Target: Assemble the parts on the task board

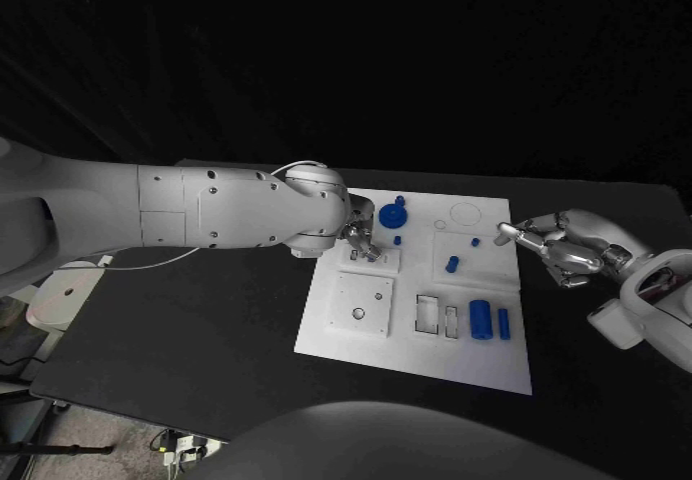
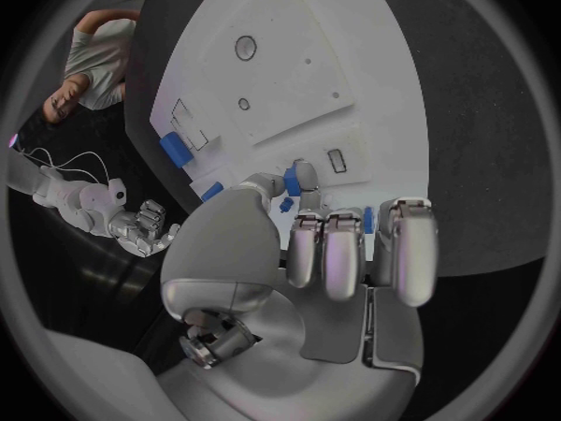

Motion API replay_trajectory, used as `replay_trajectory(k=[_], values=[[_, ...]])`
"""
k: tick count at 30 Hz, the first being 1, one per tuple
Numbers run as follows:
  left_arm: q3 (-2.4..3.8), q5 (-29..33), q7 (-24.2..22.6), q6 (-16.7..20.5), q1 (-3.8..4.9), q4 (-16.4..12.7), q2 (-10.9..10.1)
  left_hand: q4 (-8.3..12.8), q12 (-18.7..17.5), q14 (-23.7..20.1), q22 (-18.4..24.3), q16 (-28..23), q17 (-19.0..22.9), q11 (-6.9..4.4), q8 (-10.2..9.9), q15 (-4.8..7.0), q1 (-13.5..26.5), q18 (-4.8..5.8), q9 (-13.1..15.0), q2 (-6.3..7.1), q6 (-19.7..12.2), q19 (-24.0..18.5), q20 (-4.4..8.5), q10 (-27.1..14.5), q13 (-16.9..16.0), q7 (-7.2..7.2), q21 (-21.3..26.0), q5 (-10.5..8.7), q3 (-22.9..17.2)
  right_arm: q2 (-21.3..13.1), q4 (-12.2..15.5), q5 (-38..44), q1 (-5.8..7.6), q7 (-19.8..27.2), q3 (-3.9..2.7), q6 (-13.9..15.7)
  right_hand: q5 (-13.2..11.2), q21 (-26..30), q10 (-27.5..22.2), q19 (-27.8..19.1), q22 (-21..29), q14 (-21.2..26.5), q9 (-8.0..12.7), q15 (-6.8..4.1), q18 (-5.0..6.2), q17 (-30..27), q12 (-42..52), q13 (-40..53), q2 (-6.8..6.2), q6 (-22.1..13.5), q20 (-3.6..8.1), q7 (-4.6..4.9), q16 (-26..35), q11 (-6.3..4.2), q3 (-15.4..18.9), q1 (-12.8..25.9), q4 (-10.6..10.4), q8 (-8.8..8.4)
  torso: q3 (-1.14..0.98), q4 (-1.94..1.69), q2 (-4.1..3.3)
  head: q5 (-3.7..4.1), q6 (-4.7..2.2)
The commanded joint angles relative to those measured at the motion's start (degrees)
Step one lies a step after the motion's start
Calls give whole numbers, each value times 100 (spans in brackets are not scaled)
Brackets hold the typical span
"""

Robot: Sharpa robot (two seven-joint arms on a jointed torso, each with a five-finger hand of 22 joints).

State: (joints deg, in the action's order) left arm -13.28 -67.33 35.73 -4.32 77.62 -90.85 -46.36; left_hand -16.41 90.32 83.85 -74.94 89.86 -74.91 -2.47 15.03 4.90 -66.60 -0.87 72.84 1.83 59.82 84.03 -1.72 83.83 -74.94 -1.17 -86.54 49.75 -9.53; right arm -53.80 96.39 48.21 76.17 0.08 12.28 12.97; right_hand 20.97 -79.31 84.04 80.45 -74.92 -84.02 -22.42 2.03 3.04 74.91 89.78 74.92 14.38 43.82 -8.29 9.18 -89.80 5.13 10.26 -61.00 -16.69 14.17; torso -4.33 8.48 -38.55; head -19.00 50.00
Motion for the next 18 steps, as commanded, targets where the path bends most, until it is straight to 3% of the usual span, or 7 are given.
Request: replay_trajectory(k=[1,18], values=[[2,-72,8,10,-8,0,3,-5,-32,615,-1386,14,-1509,-5,19,1,-62,-4,9,-5,-35,373,14,617,-1506,15,22,-31,-44,1,-3,11,-5,-12,1,-107,-24,33,596,-36,-1077,-598,6,-21,24,1509,22,1508,7,-21,11,-5,-20,-9,22,29,5,2,-3,0,0,-3,0],[2,-175,4,58,-67,54,20,-8,-32,615,-1382,14,-1509,-4,21,0,-68,-7,12,-24,-36,365,13,617,-1506,13,34,-45,-65,9,-16,11,-16,-13,1,-128,-21,36,596,-39,-1076,-598,8,-20,25,1509,22,1508,9,-24,10,-4,-20,-8,22,21,6,0,-2,3,0,-1,0]])
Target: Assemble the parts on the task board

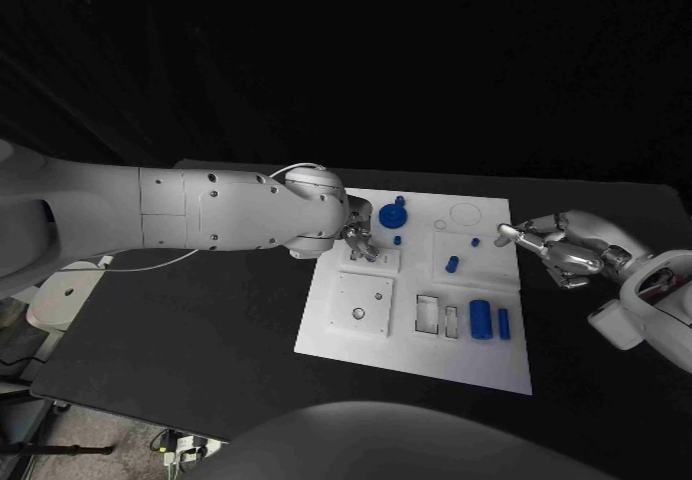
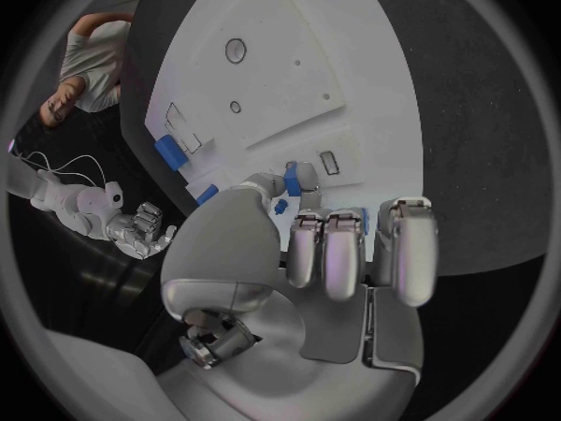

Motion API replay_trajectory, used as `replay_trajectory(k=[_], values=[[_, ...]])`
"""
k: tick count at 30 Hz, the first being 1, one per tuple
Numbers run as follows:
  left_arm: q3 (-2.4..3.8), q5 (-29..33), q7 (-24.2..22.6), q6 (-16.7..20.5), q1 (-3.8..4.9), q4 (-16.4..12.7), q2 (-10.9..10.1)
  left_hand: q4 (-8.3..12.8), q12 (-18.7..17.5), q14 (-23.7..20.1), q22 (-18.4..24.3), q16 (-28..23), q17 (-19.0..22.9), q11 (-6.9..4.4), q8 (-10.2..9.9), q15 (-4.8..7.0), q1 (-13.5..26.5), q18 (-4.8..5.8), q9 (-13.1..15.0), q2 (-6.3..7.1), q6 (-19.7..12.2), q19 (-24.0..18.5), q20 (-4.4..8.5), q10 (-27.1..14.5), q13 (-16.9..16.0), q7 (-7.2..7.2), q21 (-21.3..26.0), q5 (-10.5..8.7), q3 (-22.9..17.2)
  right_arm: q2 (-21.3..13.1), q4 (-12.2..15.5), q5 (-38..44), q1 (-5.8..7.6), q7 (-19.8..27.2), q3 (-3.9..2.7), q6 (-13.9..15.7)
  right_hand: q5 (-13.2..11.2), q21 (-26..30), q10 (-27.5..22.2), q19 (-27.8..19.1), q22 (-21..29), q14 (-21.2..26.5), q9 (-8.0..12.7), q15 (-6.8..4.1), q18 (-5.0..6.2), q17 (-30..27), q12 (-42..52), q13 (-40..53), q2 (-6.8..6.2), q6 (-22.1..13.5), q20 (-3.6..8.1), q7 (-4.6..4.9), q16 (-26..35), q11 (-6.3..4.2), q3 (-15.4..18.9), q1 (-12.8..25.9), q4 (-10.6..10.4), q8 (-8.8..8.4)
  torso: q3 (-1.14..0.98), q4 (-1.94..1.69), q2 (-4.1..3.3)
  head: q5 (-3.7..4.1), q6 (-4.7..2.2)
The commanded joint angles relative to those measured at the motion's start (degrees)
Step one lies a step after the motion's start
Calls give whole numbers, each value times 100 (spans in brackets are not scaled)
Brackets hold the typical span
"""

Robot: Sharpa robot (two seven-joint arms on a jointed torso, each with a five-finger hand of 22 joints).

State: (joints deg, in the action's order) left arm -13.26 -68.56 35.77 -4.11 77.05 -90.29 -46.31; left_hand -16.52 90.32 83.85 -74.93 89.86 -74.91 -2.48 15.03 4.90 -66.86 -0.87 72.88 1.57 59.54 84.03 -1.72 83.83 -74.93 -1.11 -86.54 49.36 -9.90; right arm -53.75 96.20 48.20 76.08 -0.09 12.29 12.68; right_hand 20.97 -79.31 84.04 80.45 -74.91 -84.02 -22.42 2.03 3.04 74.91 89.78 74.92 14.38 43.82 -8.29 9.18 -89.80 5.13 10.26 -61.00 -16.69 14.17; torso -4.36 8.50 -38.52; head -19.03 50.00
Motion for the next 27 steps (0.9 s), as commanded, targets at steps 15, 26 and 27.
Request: replay_trajectory(k=[15,26,27], values=[[-1,197,-12,80,-33,-17,43,1,-32,615,-1383,14,-1509,-2,23,-1,-41,-7,8,-3,-8,365,13,617,-1507,4,34,-14,-34,9,-10,13,-12,-27,1,-106,-18,39,596,-41,-1076,-598,10,-19,26,1509,22,1508,11,-26,10,-3,-20,-7,22,14,8,-1,1,2,3,-7,0],[-1,247,-9,67,-39,-22,48,-1,-32,615,-1379,14,-1509,0,24,-2,-39,-10,10,-7,-9,356,12,617,-1507,2,48,-24,-40,16,-36,19,-18,-62,1,-118,-15,41,596,-43,-1075,-598,12,-19,26,1509,22,1508,12,-27,10,-2,-20,-5,21,7,10,-1,0,-2,0,-13,0],[-1,246,-8,61,-39,-20,48,-1,-32,615,-1376,14,-1509,0,24,-2,-40,-12,10,-9,-10,351,12,617,-1507,2,56,-27,-43,17,-38,19,-19,-65,1,-120,-15,41,596,-43,-1075,-598,12,-19,26,1509,22,1508,12,-27,10,-2,-20,-5,21,7,10,-1,0,-2,0,-14,0]])
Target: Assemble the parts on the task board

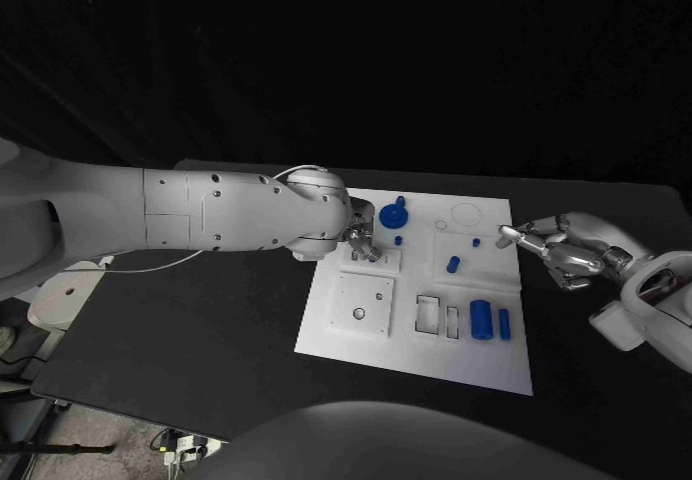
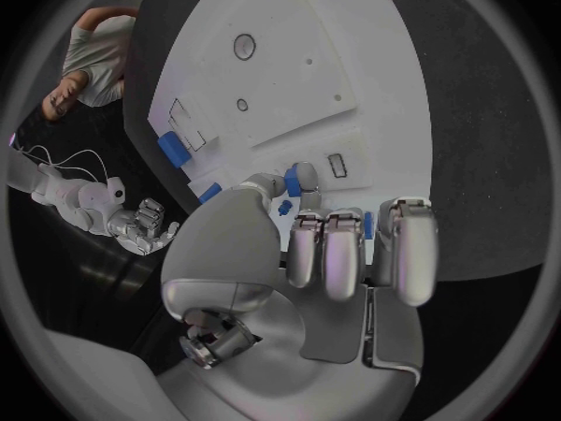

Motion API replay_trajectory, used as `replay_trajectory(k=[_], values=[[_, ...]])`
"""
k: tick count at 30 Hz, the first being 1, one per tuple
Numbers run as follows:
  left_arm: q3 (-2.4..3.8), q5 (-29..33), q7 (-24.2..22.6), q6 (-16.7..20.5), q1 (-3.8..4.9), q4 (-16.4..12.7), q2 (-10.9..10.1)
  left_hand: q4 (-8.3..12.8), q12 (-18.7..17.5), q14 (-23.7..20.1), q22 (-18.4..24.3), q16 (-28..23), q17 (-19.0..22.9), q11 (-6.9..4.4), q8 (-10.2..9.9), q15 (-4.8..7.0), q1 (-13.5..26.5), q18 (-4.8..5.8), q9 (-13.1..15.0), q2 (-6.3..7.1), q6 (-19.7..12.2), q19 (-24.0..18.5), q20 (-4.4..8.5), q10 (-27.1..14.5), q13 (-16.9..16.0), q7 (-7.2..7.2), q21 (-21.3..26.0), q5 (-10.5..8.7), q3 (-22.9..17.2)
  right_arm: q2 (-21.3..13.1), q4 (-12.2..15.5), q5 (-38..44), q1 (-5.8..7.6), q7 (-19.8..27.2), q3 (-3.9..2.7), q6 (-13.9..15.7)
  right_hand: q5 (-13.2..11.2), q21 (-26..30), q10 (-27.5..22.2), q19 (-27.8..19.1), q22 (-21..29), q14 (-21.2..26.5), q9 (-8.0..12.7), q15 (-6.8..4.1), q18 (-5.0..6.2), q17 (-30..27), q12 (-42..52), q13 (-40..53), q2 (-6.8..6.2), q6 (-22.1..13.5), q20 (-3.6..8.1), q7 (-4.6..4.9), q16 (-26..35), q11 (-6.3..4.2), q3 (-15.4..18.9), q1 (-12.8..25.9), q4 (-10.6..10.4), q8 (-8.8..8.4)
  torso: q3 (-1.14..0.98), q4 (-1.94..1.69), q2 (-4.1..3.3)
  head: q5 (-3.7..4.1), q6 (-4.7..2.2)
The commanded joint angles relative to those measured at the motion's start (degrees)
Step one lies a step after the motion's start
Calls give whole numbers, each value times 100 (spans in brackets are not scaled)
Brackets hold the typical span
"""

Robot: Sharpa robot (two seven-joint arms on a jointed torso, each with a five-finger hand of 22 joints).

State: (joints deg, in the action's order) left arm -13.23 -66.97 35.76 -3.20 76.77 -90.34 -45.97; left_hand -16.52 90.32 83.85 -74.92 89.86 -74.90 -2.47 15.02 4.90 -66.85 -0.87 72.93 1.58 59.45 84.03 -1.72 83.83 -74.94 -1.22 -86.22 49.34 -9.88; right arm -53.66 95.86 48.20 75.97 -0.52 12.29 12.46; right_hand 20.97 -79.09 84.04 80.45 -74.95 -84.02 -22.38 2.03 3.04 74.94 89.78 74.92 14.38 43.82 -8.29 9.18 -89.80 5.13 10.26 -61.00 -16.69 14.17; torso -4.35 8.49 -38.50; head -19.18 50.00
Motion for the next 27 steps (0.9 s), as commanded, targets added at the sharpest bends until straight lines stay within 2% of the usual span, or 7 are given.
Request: replay_trajectory(k=[1,15,24,27], values=[[-4,86,-5,-35,-11,-11,14,0,-32,615,-1377,14,-1510,0,25,-2,-40,-12,5,-9,0,351,12,617,-1506,14,25,-25,-44,8,-5,20,-8,-26,1,-100,-15,19,596,-43,-1071,-598,8,-19,26,1506,22,1508,12,-27,10,-2,-20,-5,21,7,10,-1,1,0,-1,-2,0],[-4,-67,9,-69,-38,43,33,7,-32,615,-1372,14,-1510,2,24,-5,-55,-16,9,-23,-13,341,9,617,-1506,11,41,-50,-74,15,-19,21,-21,-49,1,-111,-10,33,596,-54,-1066,-598,10,-18,30,1506,22,1508,13,-33,10,0,-20,-4,20,-1,12,-4,3,7,-1,-7,0],[-4,-198,10,-60,-52,40,31,28,-32,615,-1370,14,-1510,4,29,-8,-107,-18,20,-20,-28,336,6,617,-1506,11,46,-76,-125,12,-25,21,-34,-52,2,-117,-10,34,596,-56,-1065,-598,12,-18,30,1506,22,1508,13,-37,10,0,-20,-5,20,-4,12,-7,1,-1,-3,-6,0],[-4,-211,5,-53,-55,28,32,40,-32,615,-1368,14,-1510,6,36,-10,-153,-19,32,-10,-37,332,4,617,-1506,7,51,-147,-163,14,-28,21,-42,-53,2,-121,-9,38,596,-59,-1064,-598,15,-18,31,1506,22,1508,14,-44,10,1,-20,-5,21,-7,12,-11,0,-3,-4,-7,0]])
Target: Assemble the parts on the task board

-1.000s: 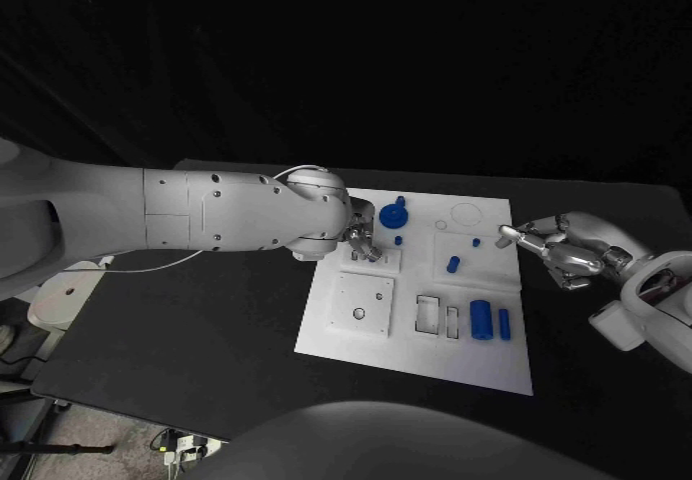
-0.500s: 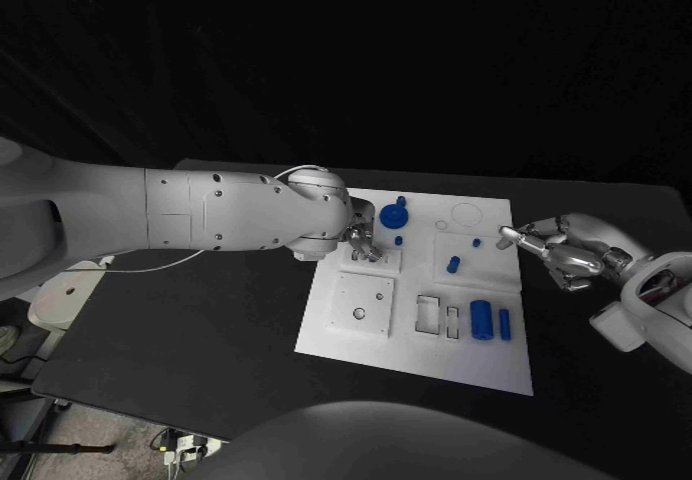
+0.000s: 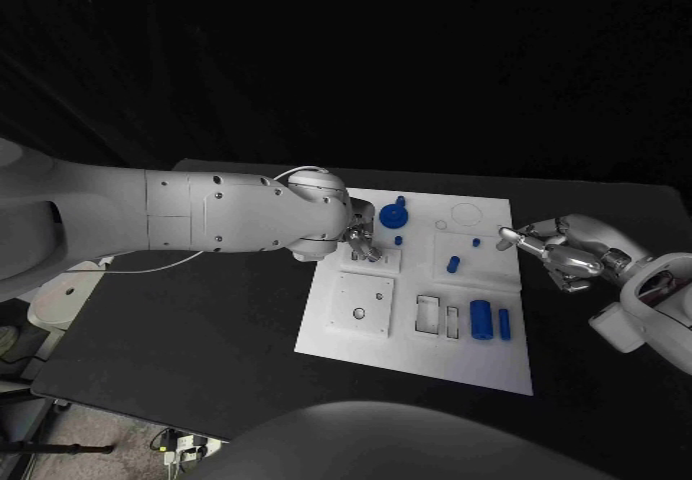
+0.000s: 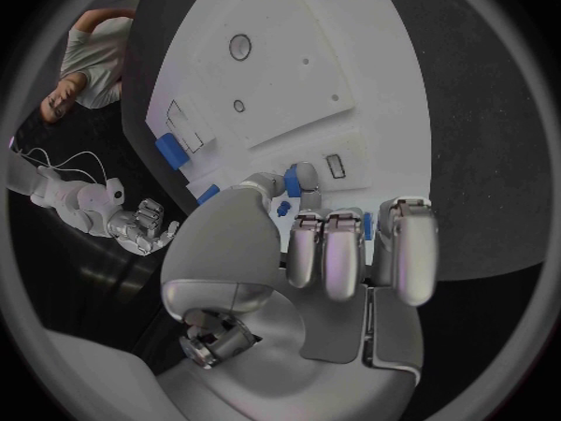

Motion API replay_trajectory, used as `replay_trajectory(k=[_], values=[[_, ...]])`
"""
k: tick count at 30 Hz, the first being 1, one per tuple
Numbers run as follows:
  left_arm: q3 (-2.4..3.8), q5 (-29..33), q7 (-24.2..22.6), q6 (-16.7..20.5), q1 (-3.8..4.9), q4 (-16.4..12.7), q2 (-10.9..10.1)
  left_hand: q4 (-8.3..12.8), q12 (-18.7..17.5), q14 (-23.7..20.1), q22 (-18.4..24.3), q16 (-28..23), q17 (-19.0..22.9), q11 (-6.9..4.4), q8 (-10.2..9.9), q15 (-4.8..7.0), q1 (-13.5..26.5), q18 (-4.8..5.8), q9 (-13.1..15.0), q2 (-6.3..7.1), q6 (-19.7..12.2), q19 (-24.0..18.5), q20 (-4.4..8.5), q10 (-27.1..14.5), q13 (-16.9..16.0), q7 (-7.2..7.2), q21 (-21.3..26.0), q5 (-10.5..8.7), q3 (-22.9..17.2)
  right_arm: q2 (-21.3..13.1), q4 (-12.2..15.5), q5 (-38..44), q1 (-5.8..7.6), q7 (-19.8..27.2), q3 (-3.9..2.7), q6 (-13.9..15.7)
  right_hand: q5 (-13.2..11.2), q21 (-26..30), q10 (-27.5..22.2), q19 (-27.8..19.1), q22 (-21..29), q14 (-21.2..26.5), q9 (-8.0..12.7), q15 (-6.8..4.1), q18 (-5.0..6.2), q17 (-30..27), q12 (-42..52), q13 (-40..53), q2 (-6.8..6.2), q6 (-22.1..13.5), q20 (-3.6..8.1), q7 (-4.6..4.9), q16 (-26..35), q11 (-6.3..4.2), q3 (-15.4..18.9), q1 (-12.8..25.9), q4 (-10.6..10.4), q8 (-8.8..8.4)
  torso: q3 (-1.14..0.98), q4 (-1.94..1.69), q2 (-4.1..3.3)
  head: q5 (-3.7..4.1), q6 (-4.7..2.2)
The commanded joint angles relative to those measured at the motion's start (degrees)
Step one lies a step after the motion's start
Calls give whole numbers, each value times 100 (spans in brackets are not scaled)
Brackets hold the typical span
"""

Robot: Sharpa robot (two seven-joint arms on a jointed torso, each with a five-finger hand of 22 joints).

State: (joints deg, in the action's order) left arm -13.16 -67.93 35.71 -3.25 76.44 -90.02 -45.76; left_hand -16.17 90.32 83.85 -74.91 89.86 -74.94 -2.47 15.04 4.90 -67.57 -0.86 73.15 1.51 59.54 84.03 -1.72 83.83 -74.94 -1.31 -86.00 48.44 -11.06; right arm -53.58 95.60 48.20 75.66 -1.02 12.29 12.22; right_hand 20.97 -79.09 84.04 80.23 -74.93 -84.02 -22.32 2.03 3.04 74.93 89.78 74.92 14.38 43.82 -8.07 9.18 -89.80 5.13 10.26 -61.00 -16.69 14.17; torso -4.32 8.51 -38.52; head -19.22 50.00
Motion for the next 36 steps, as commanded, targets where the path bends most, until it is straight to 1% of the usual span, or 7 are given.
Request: replay_trajectory(k=[1,5,8,9,20,31,36], values=[[-11,-117,6,-48,-24,-12,11,7,-32,615,-1369,14,-1506,8,39,-11,-101,-20,15,0,-48,331,3,617,-1506,15,31,-100,-62,6,-2,21,-14,-4,1,-100,-9,38,596,-38,-1066,-598,9,-18,31,1507,22,1508,14,-44,-12,1,-20,-5,21,-7,12,-11,-2,-5,-2,-7,0],[-11,-108,-13,-47,-30,-38,9,6,-32,615,-1369,14,-1506,12,50,-12,-194,-19,34,12,-69,330,-4,617,-1506,12,31,-469,-168,8,-6,21,-23,-8,1,-107,-9,38,596,-38,-1066,-598,9,-18,31,1507,22,1508,14,-44,-12,1,-20,-5,21,-7,12,-11,-2,-1,0,-14,0],[-11,-95,-21,-49,-41,-47,12,-34,-32,615,-1368,14,-1506,11,29,-18,-296,-20,21,44,-105,328,-3,617,-1506,10,33,-1782,-623,10,-10,21,-30,-15,1,-117,-8,38,596,-37,-1066,-598,12,-18,30,1507,22,1508,15,-52,-12,1,-20,-6,21,-11,12,-15,-1,-1,1,-14,0],[-11,-92,-19,-53,-45,-47,12,-39,-32,615,-1369,14,-1506,18,31,-23,-271,-20,16,73,-100,329,-7,617,-1506,3,31,-1910,-722,10,-10,21,-31,-18,1,-121,-7,41,596,-40,-1065,-598,12,-18,31,1507,22,1508,15,-54,-12,1,-20,-6,21,-12,12,-15,-1,-1,1,-12,0],[-11,-123,17,-113,-67,-30,4,-51,-32,615,-1365,14,-1506,50,37,-49,154,-22,-15,192,-71,325,-38,617,-1506,-26,40,-2723,-1042,5,-12,21,-41,-43,1,-150,-1,43,596,-42,-1064,-598,17,-17,32,1507,22,1508,16,-63,-12,2,-20,-6,18,-30,18,-20,-2,-4,0,-6,0],[-11,-147,30,-136,-85,-14,16,-66,-32,615,-1363,14,-1506,95,7,-84,1081,-24,-84,172,-24,321,-70,617,-1506,-75,50,-3643,-592,10,-18,22,-50,-58,1,-171,16,43,596,-41,-1065,-598,25,-17,31,1507,22,1508,6,-72,-12,3,-20,-5,8,-88,35,-24,-1,0,5,-10,0],[-11,-142,32,-132,-91,-1,21,-65,-32,615,-1363,14,-1506,97,6,-87,1258,-24,-89,177,-21,322,-73,617,-1506,-76,48,-3732,-404,10,-21,23,-54,-66,2,-181,18,45,596,-42,-1064,-598,26,-17,32,1507,22,1508,5,-72,-12,3,-20,-5,7,-96,37,-24,0,0,2,-11,0]])
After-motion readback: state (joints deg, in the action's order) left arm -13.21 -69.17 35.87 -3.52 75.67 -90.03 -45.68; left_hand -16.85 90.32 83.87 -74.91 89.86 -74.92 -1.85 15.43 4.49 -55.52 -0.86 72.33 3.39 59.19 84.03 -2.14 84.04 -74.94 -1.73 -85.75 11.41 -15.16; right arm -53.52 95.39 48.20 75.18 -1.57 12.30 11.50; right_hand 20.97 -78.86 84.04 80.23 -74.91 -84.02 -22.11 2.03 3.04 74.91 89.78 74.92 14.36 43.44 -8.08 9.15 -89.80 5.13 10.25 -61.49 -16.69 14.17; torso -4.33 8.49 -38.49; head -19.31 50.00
